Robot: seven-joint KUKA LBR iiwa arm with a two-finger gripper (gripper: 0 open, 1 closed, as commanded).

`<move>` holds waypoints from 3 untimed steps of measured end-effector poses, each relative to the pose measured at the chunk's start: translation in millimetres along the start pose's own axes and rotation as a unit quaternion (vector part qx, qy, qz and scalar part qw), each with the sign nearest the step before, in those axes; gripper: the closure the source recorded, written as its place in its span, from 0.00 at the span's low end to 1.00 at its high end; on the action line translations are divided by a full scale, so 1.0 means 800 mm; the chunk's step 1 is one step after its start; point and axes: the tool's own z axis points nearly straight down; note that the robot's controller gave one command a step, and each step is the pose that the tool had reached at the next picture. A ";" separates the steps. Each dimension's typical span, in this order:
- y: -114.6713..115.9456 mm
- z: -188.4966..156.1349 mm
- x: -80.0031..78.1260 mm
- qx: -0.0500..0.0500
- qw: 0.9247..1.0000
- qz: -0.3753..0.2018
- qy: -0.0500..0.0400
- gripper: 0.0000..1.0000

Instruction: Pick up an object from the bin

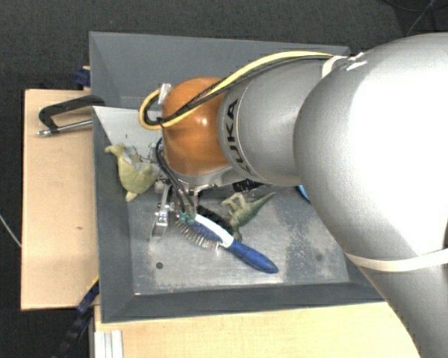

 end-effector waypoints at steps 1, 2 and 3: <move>-0.060 -0.016 0.009 0.002 0.989 -0.149 0.003 0.00; -0.058 -0.016 0.010 0.001 0.989 -0.150 0.003 1.00; -0.103 -0.069 -0.022 0.001 0.990 -0.140 -0.002 1.00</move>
Offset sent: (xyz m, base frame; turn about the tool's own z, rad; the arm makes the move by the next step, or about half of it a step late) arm -0.0150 -0.0460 0.0111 -0.3006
